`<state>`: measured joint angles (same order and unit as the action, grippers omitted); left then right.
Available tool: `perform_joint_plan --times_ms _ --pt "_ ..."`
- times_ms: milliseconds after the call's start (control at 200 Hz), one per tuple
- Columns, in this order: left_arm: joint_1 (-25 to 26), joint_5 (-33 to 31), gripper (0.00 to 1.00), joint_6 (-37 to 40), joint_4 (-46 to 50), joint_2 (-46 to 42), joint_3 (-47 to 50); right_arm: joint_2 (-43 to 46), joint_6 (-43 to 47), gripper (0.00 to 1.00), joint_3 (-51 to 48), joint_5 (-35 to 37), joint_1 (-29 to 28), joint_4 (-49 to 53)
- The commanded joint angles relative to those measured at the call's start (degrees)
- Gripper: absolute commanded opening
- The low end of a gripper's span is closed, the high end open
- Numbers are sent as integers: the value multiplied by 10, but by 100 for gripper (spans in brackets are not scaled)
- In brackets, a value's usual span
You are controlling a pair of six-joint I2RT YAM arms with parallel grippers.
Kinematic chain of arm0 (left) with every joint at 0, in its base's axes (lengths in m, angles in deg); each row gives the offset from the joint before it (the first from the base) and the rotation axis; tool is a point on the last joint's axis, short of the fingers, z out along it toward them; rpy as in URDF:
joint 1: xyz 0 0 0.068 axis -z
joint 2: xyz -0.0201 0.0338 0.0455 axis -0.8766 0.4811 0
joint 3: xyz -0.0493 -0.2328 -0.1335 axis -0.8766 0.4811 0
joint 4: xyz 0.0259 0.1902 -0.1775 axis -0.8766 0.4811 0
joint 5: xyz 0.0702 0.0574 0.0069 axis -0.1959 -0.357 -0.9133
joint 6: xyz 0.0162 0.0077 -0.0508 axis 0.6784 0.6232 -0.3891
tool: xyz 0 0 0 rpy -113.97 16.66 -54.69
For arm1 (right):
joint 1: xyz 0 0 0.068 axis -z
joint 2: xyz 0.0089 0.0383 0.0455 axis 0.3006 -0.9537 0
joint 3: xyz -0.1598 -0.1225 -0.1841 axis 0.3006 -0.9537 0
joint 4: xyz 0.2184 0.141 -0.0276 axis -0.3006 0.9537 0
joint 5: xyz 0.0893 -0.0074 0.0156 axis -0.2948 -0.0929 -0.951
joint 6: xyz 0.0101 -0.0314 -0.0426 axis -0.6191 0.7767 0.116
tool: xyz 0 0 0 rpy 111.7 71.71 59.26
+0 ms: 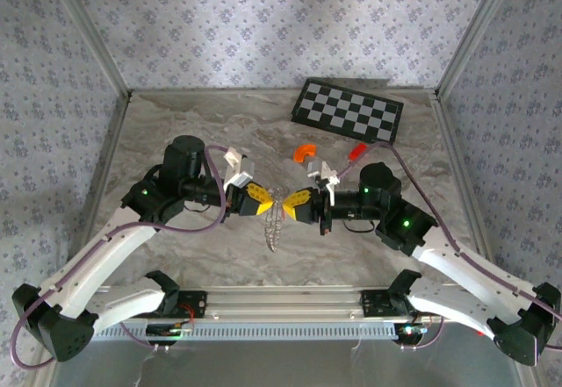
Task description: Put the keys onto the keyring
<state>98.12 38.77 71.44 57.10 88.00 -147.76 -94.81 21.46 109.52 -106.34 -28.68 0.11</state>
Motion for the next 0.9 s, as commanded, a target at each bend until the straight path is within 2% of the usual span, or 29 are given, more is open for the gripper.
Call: perform_joint_plan --times_ms 0,895 --pt "4 18 0 12 -1 -10 -16 1 10 0 4 -7 -3 -21" --pt "6 14 0 14 2 -13 -15 11 2 0 4 -12 -1 -17"
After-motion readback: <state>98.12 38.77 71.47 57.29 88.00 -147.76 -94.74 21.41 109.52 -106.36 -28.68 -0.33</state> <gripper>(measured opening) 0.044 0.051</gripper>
